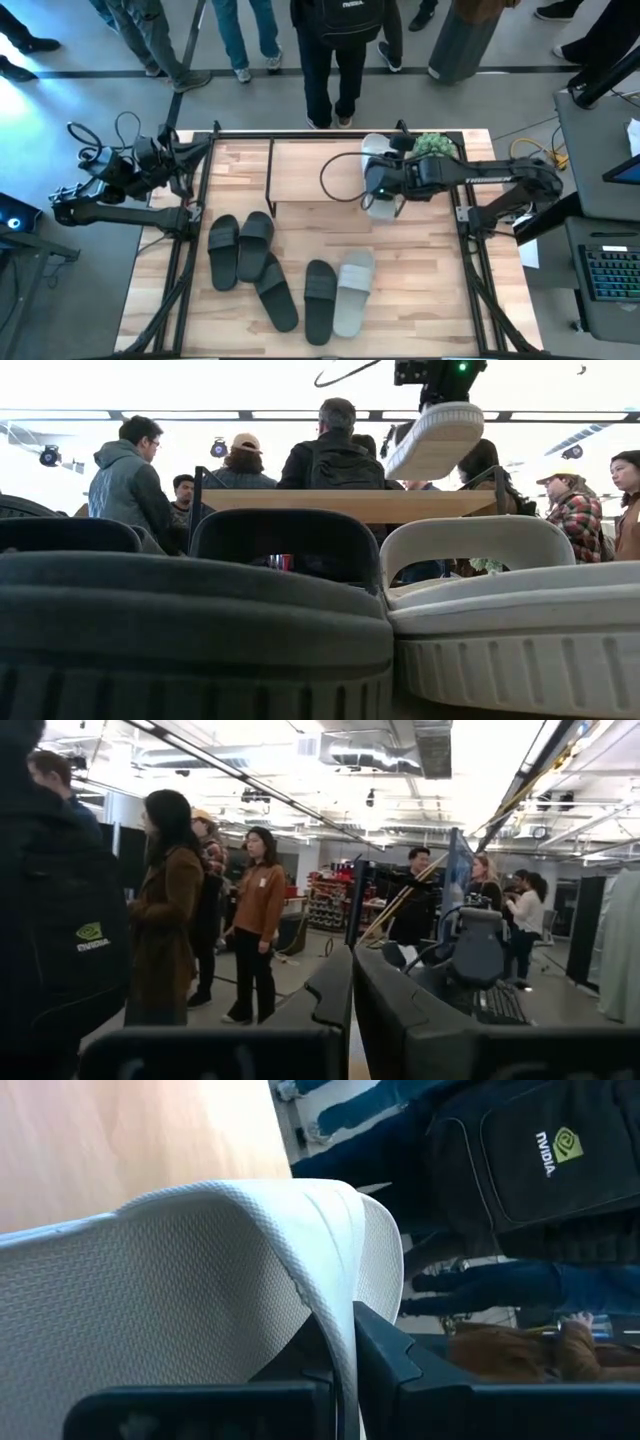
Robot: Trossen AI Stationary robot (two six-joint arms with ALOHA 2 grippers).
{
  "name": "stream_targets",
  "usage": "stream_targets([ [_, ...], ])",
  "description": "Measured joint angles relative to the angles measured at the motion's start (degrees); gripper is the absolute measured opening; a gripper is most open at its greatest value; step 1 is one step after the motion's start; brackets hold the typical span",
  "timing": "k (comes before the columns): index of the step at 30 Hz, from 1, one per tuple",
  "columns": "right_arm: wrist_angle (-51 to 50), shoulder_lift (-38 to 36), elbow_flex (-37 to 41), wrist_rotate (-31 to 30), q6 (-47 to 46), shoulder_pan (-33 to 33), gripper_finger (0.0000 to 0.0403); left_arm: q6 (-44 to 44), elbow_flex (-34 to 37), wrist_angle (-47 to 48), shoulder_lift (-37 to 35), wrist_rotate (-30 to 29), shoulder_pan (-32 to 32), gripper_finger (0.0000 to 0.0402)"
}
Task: Pick and place slides into the shelf
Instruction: Put the gray slide on the shelf
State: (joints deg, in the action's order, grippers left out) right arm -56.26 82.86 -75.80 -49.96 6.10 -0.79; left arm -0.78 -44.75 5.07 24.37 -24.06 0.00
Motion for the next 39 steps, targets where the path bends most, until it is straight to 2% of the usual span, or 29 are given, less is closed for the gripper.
stream_targets([
  [4, 2.8, -1.0, 3.0, 2.3, 3.2, -2.4, 0.0013, 0.0, 0.0, -0.1, 0.1, -1.3, 0.0, 0.0000],
  [10, 6.7, -0.5, 5.6, 2.4, 4.5, -3.6, 0.0013, 0.4, 0.0, -0.1, 0.2, -2.3, 0.0, 0.0000],
  [21, 7.4, 0.2, 6.8, 2.5, 8.0, -7.4, 0.0013, 0.4, 0.0, -0.1, 0.3, -3.5, 0.0, 0.0000],
  [32, 11.0, 0.1, 10.9, 3.2, 12.4, -7.5, 0.0014, 0.4, -0.1, -0.1, 0.2, -4.9, 0.0, 0.0000],
  [35, 11.9, 0.0, 11.2, 3.3, 12.6, -7.5, 0.0027, 0.4, -0.1, -0.1, 0.2, -4.9, 0.0, 0.0000],
  [39, 12.9, -0.1, 11.3, 3.3, 12.8, -7.7, 0.0065, 0.4, -0.1, -0.1, 0.2, -4.8, 0.0, 0.0000],
])
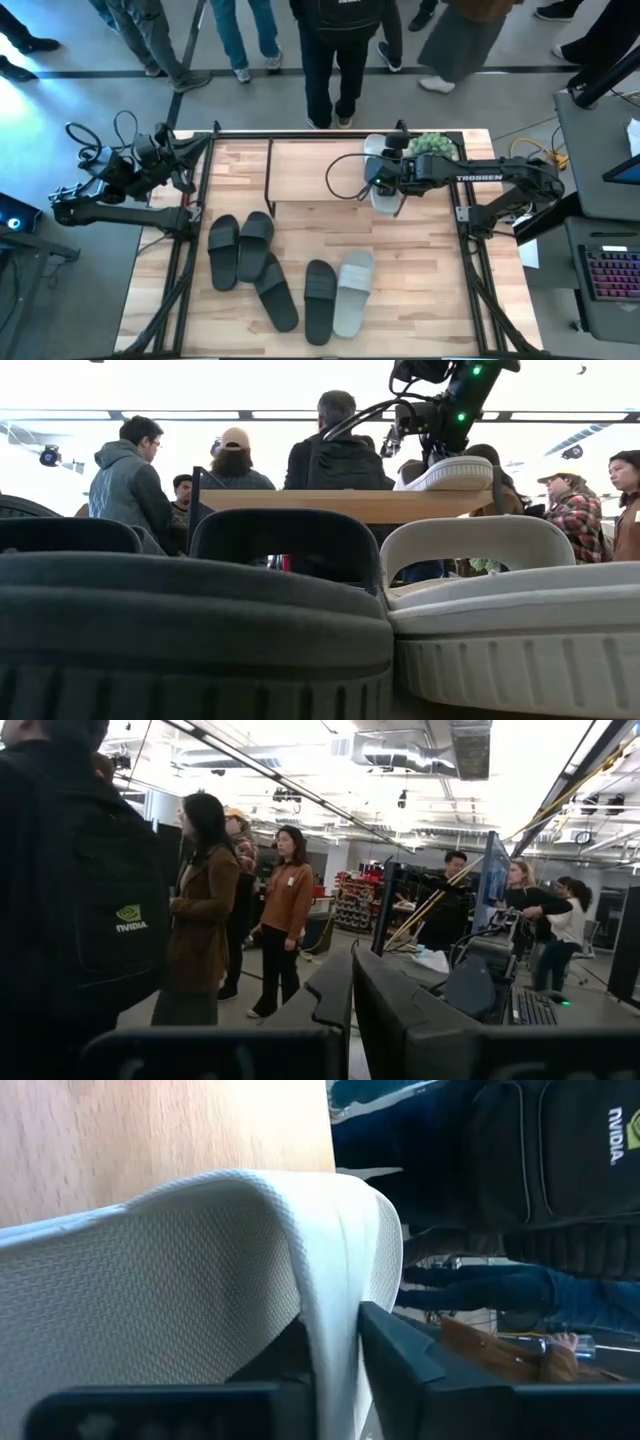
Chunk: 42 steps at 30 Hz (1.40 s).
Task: Pick and place slides into the shelf
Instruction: Put the gray slide on the shelf
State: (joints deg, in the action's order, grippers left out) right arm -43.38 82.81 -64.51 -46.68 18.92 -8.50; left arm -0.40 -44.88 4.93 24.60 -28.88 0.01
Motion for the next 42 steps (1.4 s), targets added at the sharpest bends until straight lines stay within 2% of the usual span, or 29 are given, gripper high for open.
stream_targets([
  [8, -0.2, 0.1, -0.3, 0.4, -0.4, -1.3, 0.0141, 0.0, 0.0, 0.0, 0.0, 0.0, 0.0, 0.0000],
  [14, -0.6, 0.1, -1.8, 0.2, 0.0, -1.2, 0.0168, 0.0, 0.0, 0.0, 0.0, 0.0, 0.0, 0.0000],
  [23, -11.3, 0.2, -8.1, 0.3, -5.2, 0.4, 0.0173, 0.0, -0.1, -0.2, -0.2, 0.1, 0.0, 0.0000],
  [28, -18.5, 0.1, -12.7, 0.9, -15.7, 0.4, 0.0167, 0.0, -0.1, -0.2, -0.2, 0.1, 0.0, 0.0000],
  [34, -16.7, 0.4, -14.0, 2.1, -14.9, 0.3, 0.0160, 0.0, -0.1, -0.2, -0.2, 0.1, 0.0, 0.0000],
  [42, -13.9, 3.2, -11.2, 1.8, -15.1, -0.5, 0.0160, 0.0, -0.1, 0.0, -0.5, 0.1, 0.0, 0.0000],
])
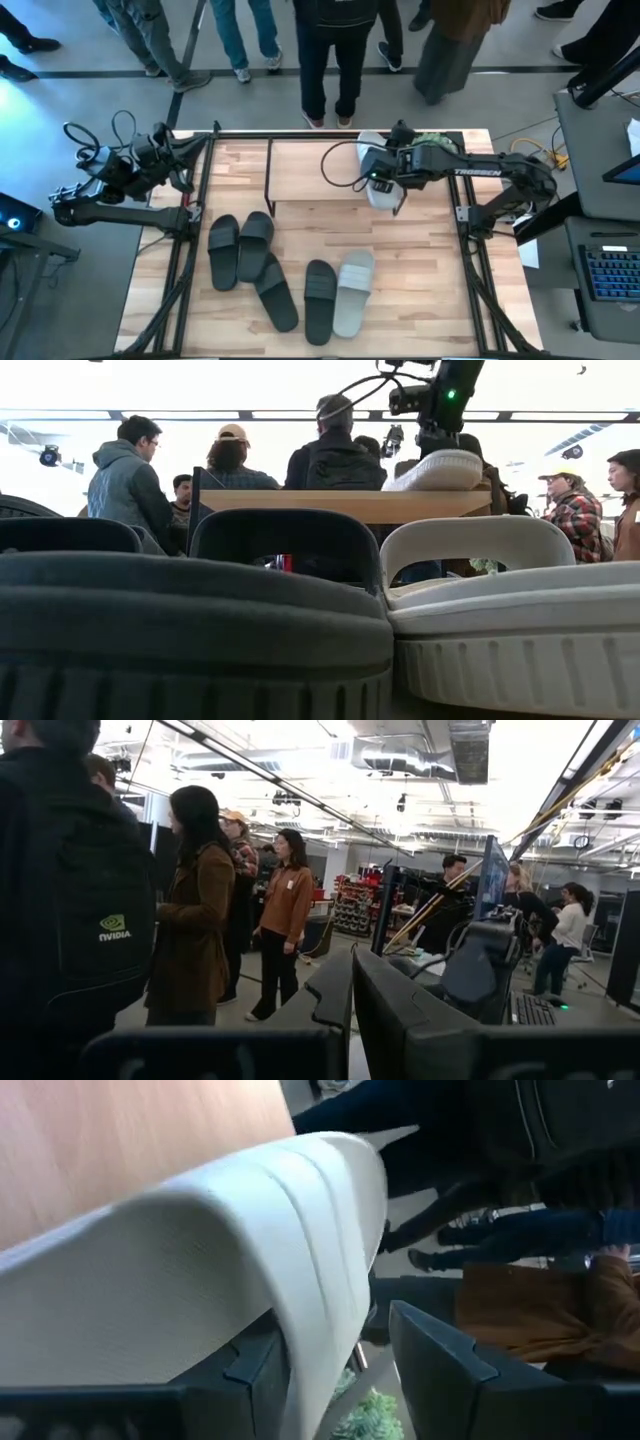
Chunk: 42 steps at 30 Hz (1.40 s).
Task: Pick and place slides into the shelf
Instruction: Put the gray slide on the shelf
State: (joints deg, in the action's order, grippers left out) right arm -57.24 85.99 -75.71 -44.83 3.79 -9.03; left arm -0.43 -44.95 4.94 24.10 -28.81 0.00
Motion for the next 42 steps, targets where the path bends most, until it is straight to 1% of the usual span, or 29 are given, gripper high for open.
stream_targets([
  [2, 0.0, 0.9, 0.5, -1.2, -0.7, -0.5, 0.0161, 0.0, 0.0, 0.0, -0.2, 0.0, 0.0, 0.0000],
  [5, -0.1, 1.5, 0.7, -6.0, -1.5, -0.8, 0.0161, 0.0, 0.0, 0.0, -0.7, 0.0, 0.0, 0.0000],
  [6, -0.1, 1.5, 0.7, -6.6, -1.6, -0.8, 0.0162, 0.0, 0.0, 0.0, -0.9, 0.0, 0.0, 0.0000],
  [12, -0.3, 1.1, 0.5, -6.0, -3.2, -1.2, 0.0161, 0.0, 0.0, 0.1, -1.8, 0.0, 0.0, 0.0000],
  [18, -5.9, 1.1, 0.5, -3.2, -9.6, -1.4, 0.0158, 0.0, 0.0, 0.1, -2.4, 0.0, 0.0, 0.0000],
  [22, -10.8, 1.0, 0.5, -3.0, -14.2, -1.4, 0.0163, 0.0, 0.0, 0.1, -2.6, 0.0, 0.0, 0.0000],
  [28, -12.6, -0.4, 0.5, -2.4, -16.1, 0.6, 0.0171, 0.0, 0.0, 0.1, -2.6, 0.0, 0.0, 0.0000],
  [30, -12.7, -1.1, 0.0, -0.1, -16.0, 1.5, 0.0173, 0.0, 0.0, 0.1, -2.5, 0.0, 0.0, 0.0000],
  [31, -12.7, -1.3, -0.4, 2.2, -16.0, 1.8, 0.0173, 0.0, 0.0, 0.1, -2.5, 0.0, 0.0, 0.0000],
  [34, -12.4, -2.1, -2.3, 11.0, -17.0, 2.2, 0.0171, 0.0, 0.0, 0.1, -2.5, 0.0, 0.0, 0.0000],
  [36, -11.7, -2.2, -4.1, 16.8, -19.8, 2.0, 0.0167, 0.0, 0.0, 0.1, -2.5, 0.0, 0.0, 0.0000],
  [38, -10.3, -2.0, -6.1, 21.4, -22.9, 0.0, 0.0161, 0.0, 0.0, 0.0, -2.5, 0.0, 0.0, 0.0000],
  [40, -9.2, -0.8, -9.0, 22.8, -24.8, -2.5, 0.0153, 0.0, 0.0, 0.0, -2.5, 0.0, 0.0, 0.0000],
  [42, -8.0, 0.9, -12.4, 22.8, -24.1, -5.2, 0.0144, 0.0, 0.0, 0.0, -2.4, 0.0, 0.0, 0.0000],
])
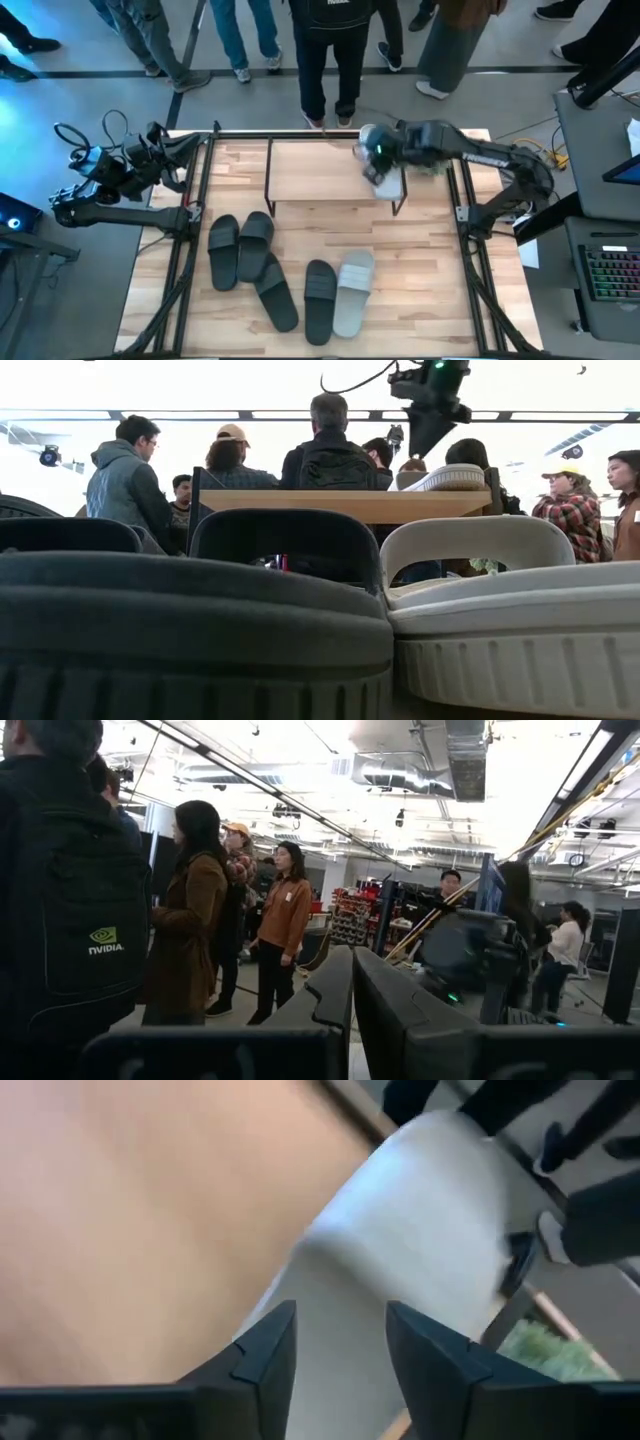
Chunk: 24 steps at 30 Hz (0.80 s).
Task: Pick and place slides into the shelf
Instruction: Put the gray slide on the shelf
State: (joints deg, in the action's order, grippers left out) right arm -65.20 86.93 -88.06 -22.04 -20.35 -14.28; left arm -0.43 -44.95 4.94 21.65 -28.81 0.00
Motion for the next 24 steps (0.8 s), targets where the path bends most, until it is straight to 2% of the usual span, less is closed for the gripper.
stream_targets([
  [5, 2.6, 6.6, -10.2, 0.2, 8.7, -3.0, 0.0129, 0.1, 0.0, -0.1, 0.0, 0.0, 0.0, 0.0000],
  [10, -2.2, 15.9, -18.0, 1.1, 16.3, -5.1, 0.0130, 0.1, 0.0, -0.2, 0.0, 0.0, 0.0, 0.0000],
  [16, -5.2, 24.6, -24.0, 2.8, 21.9, -6.0, 0.0131, 0.1, 0.0, -0.2, -0.1, 0.0, 0.0, 0.0000],
  [24, -10.0, 30.1, -30.2, 3.2, 26.0, -6.3, 0.0119, 0.2, 0.0, -0.2, -0.1, -0.1, 0.0, 0.0000],
])
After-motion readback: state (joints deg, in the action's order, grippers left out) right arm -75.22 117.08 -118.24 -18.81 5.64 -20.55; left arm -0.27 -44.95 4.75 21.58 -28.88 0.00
